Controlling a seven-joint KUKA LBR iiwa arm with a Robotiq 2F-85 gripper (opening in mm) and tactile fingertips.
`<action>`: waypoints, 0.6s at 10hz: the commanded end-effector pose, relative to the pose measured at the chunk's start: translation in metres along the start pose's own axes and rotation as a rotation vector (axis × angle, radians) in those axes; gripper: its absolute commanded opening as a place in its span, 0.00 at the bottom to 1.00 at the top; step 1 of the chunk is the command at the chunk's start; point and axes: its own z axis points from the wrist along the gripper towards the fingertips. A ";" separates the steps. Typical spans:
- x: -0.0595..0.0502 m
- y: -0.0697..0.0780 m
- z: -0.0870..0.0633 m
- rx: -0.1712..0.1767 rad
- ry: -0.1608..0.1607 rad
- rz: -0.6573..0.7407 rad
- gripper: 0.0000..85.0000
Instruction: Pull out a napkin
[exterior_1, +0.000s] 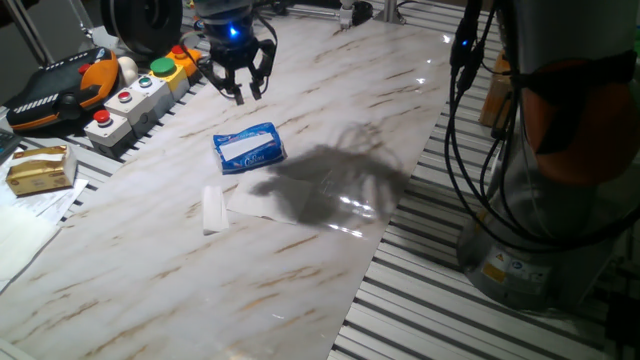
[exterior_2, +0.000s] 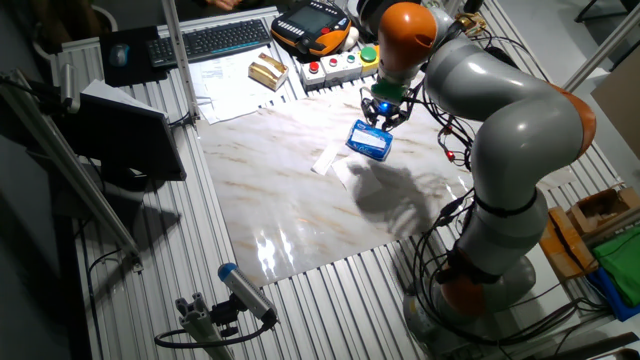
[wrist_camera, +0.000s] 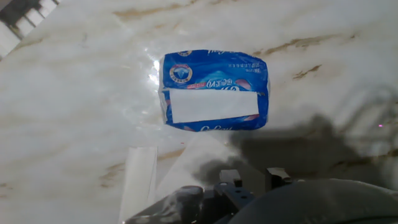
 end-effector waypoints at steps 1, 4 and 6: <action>0.000 -0.002 -0.001 -0.010 0.008 -0.018 0.35; 0.002 -0.005 -0.003 -0.010 0.000 -0.051 0.32; 0.002 -0.005 -0.002 -0.016 0.001 -0.051 0.31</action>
